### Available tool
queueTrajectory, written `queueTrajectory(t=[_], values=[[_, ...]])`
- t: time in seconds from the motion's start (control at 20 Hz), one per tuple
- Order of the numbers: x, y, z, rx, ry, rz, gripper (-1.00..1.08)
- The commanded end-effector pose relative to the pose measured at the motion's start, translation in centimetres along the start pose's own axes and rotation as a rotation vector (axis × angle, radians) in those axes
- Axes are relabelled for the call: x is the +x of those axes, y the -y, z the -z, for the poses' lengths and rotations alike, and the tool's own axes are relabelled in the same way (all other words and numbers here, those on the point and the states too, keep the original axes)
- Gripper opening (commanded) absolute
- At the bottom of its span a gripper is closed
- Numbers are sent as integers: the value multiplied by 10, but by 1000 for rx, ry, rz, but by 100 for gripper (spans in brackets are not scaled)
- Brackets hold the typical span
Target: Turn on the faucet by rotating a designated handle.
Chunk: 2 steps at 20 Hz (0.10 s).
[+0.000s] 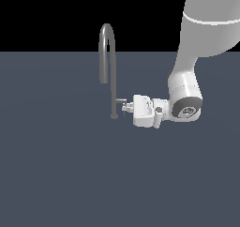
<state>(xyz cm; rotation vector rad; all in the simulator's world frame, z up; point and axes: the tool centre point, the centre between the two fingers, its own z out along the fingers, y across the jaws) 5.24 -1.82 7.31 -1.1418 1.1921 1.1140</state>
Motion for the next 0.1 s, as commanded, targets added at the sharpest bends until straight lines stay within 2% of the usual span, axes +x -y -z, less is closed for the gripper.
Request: queueTrajectory(t=[0.0, 0.05], values=[[43, -1, 1, 35, -32, -47, -100], [43, -1, 1, 35, -32, -47, -100]])
